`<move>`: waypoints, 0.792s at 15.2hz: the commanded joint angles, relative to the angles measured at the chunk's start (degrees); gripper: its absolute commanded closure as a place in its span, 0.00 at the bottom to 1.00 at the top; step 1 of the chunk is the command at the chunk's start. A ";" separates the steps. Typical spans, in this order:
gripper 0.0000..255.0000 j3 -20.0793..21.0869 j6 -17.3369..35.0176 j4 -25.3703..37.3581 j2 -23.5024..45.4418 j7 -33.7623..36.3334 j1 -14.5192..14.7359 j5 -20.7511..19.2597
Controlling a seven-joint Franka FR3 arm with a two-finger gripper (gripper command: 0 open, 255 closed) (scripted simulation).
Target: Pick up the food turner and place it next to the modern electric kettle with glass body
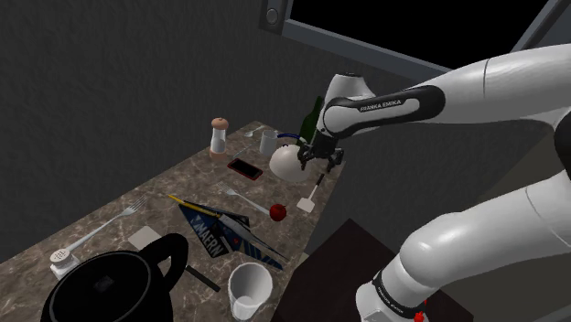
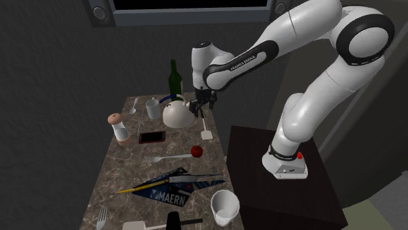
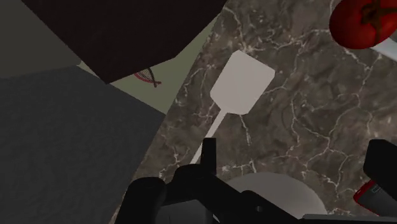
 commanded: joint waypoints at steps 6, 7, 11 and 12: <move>0.00 -1.43 14.02 -0.88 11.51 11.84 -5.96 -2.61; 0.00 -1.73 15.88 -0.80 13.23 13.58 -6.73 -3.06; 0.00 -3.41 23.04 -0.19 20.18 20.64 -9.44 -5.01; 0.00 -3.65 23.71 -0.11 20.85 21.32 -9.63 -5.19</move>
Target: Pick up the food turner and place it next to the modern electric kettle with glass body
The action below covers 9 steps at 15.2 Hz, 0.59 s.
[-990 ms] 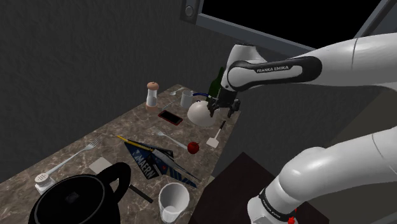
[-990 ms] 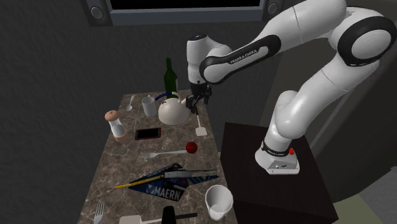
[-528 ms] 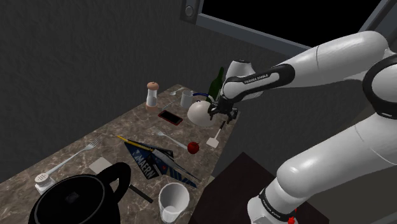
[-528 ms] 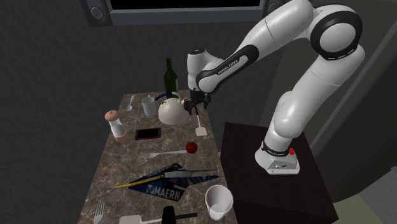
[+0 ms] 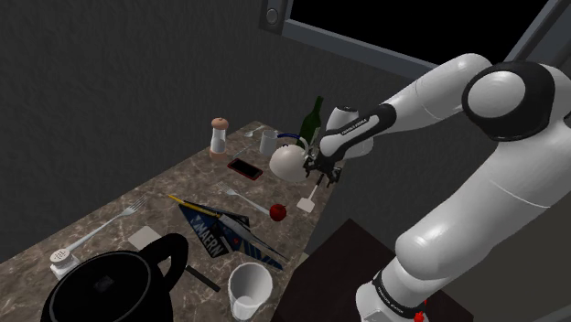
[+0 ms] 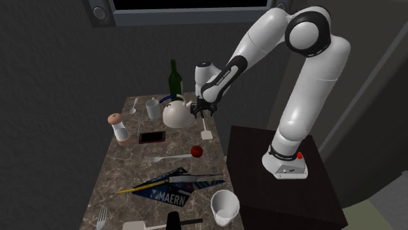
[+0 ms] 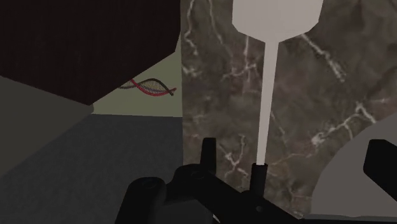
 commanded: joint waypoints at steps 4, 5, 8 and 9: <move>0.00 -0.57 4.45 -0.13 4.07 1.77 -0.53 -1.01; 0.00 -0.63 5.28 -0.13 4.90 1.90 -0.55 -1.21; 0.00 -0.80 7.38 -0.05 7.09 2.29 -0.58 -1.74; 0.00 -0.80 7.38 -0.05 7.09 2.29 -0.57 -1.74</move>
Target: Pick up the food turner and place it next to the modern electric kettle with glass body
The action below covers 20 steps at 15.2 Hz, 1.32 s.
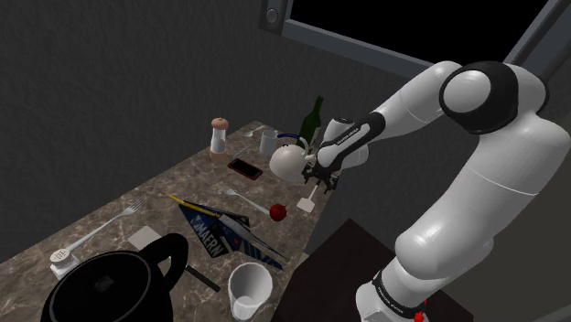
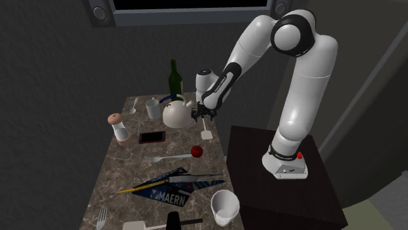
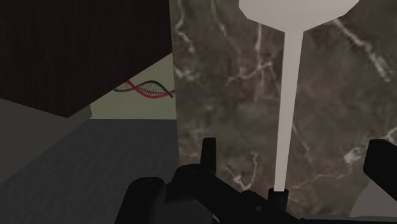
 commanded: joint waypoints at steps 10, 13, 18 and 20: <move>1.00 -0.03 0.29 0.02 0.27 0.03 -0.01 -0.07; 1.00 -0.03 0.29 0.02 0.27 0.03 -0.01 -0.07; 1.00 0.09 -1.36 0.03 -1.37 -0.35 -0.05 0.36; 1.00 0.18 -3.03 0.11 -2.98 -0.70 -0.05 0.76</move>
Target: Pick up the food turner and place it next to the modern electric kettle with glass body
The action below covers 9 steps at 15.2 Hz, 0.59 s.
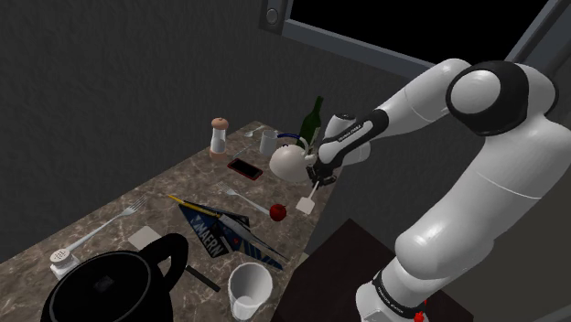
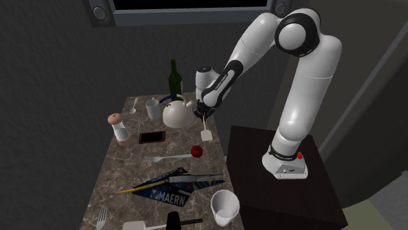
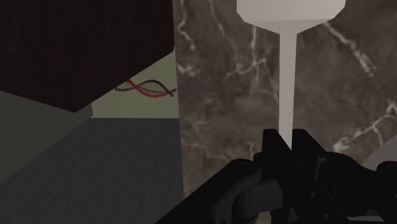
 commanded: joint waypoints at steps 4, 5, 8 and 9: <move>1.00 0.12 -4.25 0.35 -3.91 -0.89 -0.01 0.91; 1.00 0.14 -5.11 0.47 -4.65 -1.03 0.01 1.06; 1.00 0.17 -7.68 0.90 -6.79 -1.41 0.06 1.47; 1.00 0.17 -8.54 1.08 -7.48 -1.53 0.08 1.60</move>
